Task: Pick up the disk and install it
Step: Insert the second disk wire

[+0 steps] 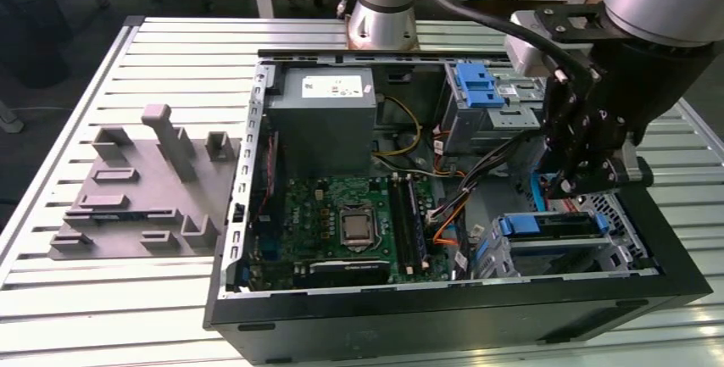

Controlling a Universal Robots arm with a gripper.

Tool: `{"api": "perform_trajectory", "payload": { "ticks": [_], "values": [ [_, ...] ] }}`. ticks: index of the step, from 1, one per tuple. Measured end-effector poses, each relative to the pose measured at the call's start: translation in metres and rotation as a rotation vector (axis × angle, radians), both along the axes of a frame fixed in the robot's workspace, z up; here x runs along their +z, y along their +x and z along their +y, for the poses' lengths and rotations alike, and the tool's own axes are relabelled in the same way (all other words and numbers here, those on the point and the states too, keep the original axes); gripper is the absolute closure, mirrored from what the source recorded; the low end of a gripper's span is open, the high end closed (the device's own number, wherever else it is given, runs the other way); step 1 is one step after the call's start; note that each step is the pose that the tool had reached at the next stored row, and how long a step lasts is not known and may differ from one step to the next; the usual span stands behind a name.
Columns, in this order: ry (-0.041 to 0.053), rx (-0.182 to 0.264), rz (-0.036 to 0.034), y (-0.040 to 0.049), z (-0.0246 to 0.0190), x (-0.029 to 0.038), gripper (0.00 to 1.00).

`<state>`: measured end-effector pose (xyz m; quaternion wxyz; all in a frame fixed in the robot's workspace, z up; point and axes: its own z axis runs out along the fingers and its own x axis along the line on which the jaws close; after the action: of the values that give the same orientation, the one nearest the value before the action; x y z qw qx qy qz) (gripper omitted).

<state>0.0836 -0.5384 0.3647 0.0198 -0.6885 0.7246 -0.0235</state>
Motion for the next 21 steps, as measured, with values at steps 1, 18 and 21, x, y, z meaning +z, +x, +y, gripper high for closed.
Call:
{"api": "perform_trajectory", "payload": {
  "ticks": [1,18,21],
  "values": [
    [0.0,0.0,0.0,-0.0001,0.0,0.0015,0.62],
    [-0.0095,-0.001,0.0001,0.0029,0.0001,-0.0043,0.7],
    [-0.0108,-0.001,0.0,0.0036,0.0002,-0.0068,0.82]
  ]
}}
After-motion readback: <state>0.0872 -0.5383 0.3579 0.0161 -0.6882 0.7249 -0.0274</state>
